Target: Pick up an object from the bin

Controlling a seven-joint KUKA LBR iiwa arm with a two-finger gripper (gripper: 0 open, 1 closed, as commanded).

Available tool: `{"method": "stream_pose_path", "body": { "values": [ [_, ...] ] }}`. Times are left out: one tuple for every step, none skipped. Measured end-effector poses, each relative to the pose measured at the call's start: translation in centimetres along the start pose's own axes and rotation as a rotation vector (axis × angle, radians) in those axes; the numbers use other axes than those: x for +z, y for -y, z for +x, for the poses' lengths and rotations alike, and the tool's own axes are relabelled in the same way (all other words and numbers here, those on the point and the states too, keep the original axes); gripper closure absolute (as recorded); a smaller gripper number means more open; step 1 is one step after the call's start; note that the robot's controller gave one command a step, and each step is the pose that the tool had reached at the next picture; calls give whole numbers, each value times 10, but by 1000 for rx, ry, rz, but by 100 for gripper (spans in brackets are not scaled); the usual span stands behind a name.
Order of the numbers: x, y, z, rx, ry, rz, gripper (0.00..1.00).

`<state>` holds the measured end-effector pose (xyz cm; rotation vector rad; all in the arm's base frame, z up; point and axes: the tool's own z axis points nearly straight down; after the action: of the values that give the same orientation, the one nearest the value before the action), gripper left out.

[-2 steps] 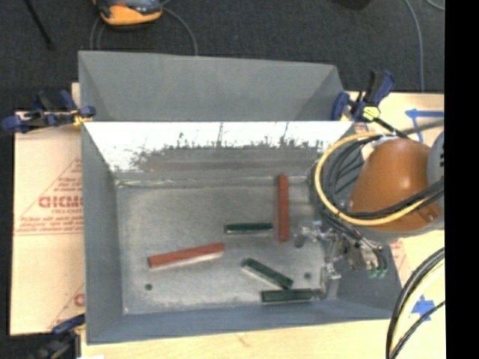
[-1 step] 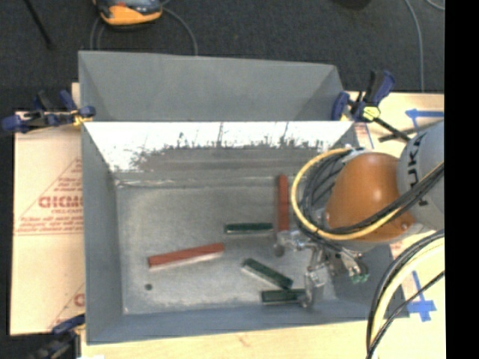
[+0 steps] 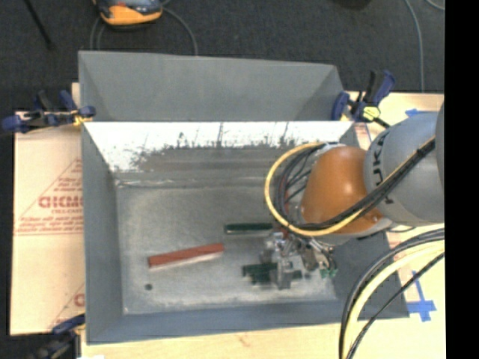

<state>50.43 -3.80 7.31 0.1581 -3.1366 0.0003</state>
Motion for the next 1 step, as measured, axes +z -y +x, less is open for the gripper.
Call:
{"method": "stream_pose_path", "body": {
  "values": [
    [0, 0, 0, -1, 0, 0, 100]
  ]
}}
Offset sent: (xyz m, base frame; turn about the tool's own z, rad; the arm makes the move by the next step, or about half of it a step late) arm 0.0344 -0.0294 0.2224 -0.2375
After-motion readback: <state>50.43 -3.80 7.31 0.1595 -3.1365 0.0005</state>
